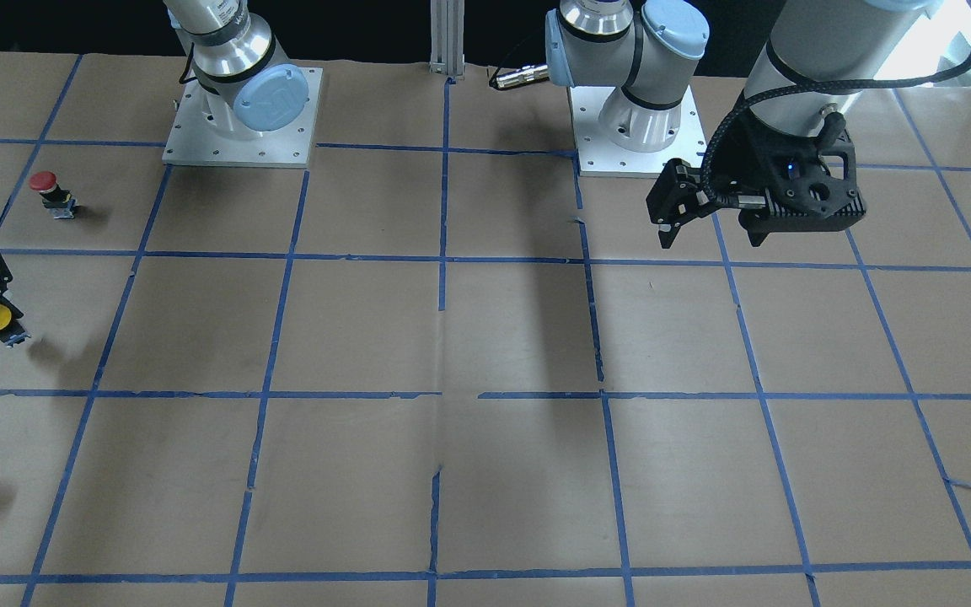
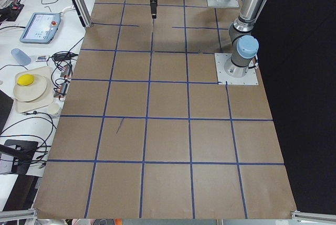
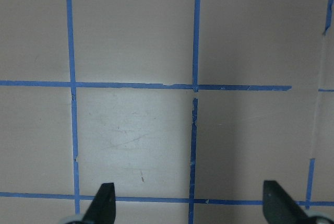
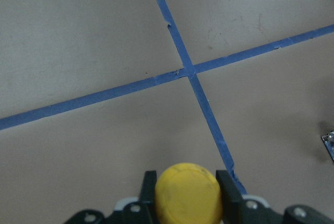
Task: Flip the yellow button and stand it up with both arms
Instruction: 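Open the right gripper and release the upright yellow button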
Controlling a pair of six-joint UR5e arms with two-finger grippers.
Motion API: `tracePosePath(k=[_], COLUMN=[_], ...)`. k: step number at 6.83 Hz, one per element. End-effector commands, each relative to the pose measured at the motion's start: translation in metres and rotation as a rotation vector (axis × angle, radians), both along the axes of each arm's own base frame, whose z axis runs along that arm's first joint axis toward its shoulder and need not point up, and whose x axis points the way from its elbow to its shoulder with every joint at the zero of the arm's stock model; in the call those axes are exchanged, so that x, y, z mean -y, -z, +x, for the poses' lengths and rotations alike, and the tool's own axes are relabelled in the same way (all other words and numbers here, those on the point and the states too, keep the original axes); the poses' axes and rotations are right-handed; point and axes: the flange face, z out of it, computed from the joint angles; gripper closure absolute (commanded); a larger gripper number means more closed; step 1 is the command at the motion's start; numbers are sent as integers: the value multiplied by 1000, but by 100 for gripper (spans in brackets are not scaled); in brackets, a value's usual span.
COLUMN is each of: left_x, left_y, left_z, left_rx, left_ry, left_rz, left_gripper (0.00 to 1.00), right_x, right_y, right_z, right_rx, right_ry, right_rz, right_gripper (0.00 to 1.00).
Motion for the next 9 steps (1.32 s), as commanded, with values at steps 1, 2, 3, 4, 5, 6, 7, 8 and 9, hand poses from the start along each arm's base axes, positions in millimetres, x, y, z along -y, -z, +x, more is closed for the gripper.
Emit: tracePosePath(k=[1,2,3,4,5,6,7,8,9], left_x=[1,2,2,2,2,3,3,4,3], left_y=[4,5,5,3,3,5,4,5,6], left_z=[1,1,0,0,0,0,0,0,0], left_rx=[-1,-1,-1,-5,-4,-4,-5,-5,-5], left_ry=[-2,-3,-35,-51,-51,-51,-51,-51,-51], left_rz=[13,16,17,12,12,15,13,13,15], left_gripper=[0,0,0,0,0,0,0,0,0], right_x=[-3,-3,-3,-3,-3,-3,-3,-3,-4], right_y=[8,15,18,18,18,15,11,4,-12], right_z=[-1,-2,-3,-4,-3,-3,-5,-5,-2], right_rx=[14,23,29,29,30,29,33,67,56], right_ry=[-12,-12,-9,-6,-5,6,58,198,316], right_rz=[10,19,23,21,23,24,47,101,153], right_gripper=[63,60,50,23,13,2,1,0,0])
